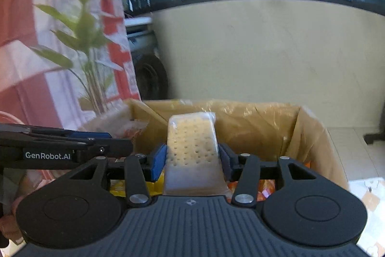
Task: Organize snacks
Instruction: 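Carry the cracker and brown packets over the box and open both tools, then grasp the orange biscuit packet with the right tool while the left tool approaches the red packet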
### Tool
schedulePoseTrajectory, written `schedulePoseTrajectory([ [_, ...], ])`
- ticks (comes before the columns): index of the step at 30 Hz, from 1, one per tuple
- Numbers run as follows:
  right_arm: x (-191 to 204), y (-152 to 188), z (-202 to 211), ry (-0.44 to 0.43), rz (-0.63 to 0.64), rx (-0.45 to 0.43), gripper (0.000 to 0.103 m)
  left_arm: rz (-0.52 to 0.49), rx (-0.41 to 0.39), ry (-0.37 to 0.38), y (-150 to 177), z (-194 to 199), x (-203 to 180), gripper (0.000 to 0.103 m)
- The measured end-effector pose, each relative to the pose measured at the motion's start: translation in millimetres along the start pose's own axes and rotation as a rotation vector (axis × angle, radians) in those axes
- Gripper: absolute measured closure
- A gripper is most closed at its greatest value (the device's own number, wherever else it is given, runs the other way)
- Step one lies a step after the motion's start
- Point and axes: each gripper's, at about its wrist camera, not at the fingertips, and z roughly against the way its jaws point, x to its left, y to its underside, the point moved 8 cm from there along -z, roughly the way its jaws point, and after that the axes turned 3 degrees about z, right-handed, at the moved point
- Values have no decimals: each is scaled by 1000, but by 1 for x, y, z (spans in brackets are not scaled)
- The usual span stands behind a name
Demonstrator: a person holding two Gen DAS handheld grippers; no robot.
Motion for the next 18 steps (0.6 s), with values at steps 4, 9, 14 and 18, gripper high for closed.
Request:
schedulePoseTrajectory([
  [4, 1, 3, 12, -24, -13, -28, 44, 7, -13, 2, 4, 11, 9, 47],
  [9, 12, 6, 49, -73, 27, -79, 44, 24, -29, 28, 11, 54, 21, 44],
  [14, 37, 21, 85, -146, 55, -118, 44, 20, -37, 11, 31, 102, 33, 42],
  [18, 61, 45, 104, -219, 60, -109, 42, 46, -30, -13, 58, 127, 53, 42],
])
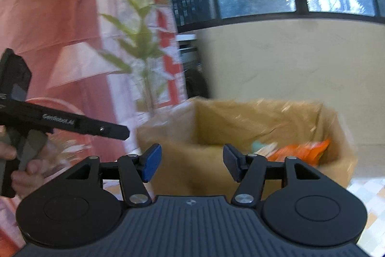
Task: Organize snacks
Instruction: 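Grasp the orange biscuit packet with the right tool while the left tool approaches the red packet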
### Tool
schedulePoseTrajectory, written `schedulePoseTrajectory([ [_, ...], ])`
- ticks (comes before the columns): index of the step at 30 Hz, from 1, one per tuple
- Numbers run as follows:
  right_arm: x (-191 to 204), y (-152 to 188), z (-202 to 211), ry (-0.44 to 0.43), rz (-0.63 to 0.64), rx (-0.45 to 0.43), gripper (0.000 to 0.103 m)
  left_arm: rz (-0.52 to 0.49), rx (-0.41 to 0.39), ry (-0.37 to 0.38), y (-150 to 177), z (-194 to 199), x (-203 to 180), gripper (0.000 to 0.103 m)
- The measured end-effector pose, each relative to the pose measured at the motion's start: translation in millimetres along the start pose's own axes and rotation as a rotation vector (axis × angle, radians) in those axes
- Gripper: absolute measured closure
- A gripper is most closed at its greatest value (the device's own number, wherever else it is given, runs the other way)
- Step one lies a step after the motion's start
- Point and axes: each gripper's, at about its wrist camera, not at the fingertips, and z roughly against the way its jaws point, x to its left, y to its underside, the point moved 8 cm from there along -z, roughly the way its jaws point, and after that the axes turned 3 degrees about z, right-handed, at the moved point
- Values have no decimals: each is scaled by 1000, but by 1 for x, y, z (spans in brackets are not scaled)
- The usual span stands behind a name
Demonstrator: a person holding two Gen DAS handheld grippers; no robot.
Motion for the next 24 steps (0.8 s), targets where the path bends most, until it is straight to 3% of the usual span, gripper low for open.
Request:
schedulePoseTrajectory([
  [3, 16, 28, 3, -58, -24, 51, 39, 18, 12, -54, 26, 11, 21, 42],
  [9, 49, 113, -17, -134, 28, 268, 39, 92, 85, -139, 83, 11, 55, 42],
  [13, 72, 155, -31, -208, 108, 416, 32, 126, 118, -173, 109, 7, 70, 42],
  [16, 83, 170, -35, -239, 163, 453, 25, 156, 136, -184, 119, 5, 76, 42],
  [24, 103, 201, -46, -277, 299, 506, 23, 173, 159, -189, 134, 3, 76, 42],
])
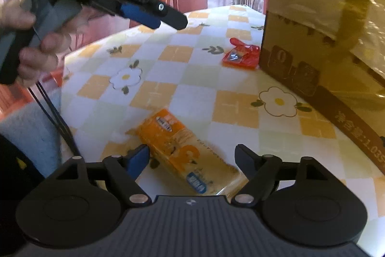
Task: Organize snacks
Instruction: 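Grasp the orange biscuit packet with the right tool while the left tool approaches the red packet, then close the left tool on the red candy packet while the right tool holds the orange packet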
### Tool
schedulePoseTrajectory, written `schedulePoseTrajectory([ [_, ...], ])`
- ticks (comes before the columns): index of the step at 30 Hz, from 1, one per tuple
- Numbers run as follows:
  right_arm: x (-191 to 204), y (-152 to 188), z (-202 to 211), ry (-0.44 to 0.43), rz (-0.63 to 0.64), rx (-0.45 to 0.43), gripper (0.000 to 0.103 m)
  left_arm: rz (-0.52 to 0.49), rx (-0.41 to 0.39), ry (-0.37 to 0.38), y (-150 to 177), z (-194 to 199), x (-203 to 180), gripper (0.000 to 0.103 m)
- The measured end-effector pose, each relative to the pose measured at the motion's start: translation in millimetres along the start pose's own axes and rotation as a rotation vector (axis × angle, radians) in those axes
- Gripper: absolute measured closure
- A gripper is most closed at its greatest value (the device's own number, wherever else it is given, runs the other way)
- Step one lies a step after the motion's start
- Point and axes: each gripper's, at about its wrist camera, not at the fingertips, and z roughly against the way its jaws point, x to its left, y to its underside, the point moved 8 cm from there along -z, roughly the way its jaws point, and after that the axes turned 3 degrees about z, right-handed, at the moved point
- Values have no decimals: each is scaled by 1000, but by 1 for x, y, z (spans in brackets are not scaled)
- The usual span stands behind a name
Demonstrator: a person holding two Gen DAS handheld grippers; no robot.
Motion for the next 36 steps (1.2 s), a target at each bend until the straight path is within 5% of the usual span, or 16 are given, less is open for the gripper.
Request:
schedulePoseTrajectory([
  [3, -7, 2, -5, -6, -40, -14, 36, -1, 4, 1, 3, -1, -1, 42],
  [5, -16, 0, -4, -7, -93, -40, 61, 1, 8, 2, 3, -3, 0, 42],
  [9, -43, 8, 4, 40, -171, -65, 62, 3, 13, -6, 2, -14, 2, 42],
  [17, -101, 36, 29, 274, -314, -117, 62, -12, 24, -8, -8, -55, -6, 42],
  [36, -102, 46, 32, 286, -328, -180, 62, -88, 10, -78, -37, -142, -12, 47],
])
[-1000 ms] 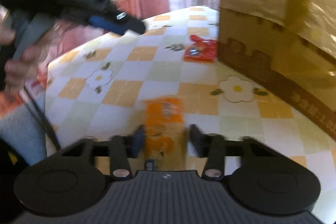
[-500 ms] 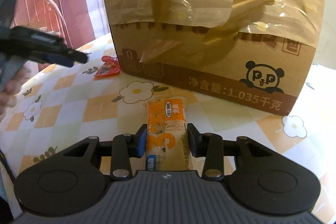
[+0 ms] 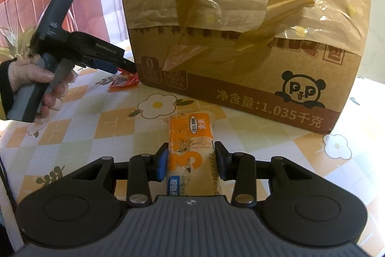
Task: Organize snacks
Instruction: 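Close the left tool on the red candy packet while the right tool holds the orange packet, then carry the red and orange packets over the box and open both tools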
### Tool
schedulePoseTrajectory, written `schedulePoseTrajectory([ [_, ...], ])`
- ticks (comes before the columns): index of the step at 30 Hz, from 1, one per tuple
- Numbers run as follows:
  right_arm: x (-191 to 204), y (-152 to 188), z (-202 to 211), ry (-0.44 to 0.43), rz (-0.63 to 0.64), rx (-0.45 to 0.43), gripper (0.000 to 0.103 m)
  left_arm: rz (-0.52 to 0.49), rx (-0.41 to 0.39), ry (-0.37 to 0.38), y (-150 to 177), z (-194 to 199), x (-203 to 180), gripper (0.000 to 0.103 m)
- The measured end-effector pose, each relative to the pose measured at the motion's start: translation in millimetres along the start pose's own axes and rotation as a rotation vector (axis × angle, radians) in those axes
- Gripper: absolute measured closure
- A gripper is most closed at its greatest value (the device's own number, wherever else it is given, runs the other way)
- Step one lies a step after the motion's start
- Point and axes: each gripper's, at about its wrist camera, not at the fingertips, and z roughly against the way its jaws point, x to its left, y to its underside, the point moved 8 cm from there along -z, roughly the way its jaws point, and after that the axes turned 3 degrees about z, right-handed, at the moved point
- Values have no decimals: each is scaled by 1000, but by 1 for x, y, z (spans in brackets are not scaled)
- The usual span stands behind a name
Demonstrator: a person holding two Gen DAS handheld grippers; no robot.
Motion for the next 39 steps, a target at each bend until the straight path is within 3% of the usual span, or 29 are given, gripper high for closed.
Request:
schedulePoseTrajectory([
  [2, 0, 0, 0, 1, 1, 0, 62, -24, -10, -16, 1, -1, -3, 53],
  [8, 1, 0, 1, 4, 3, 0, 62, -58, -4, 2, 11, 10, -7, 56],
  [16, 2, 0, 2, 2, -2, -2, 62, -122, 31, 82, 50, 47, -16, 56],
  [26, 2, 0, 1, 7, 8, 0, 62, -255, 33, 200, 100, 84, -63, 57],
  [39, 1, 1, 2, 6, 9, -2, 62, -210, -9, 225, 91, 103, -75, 60],
])
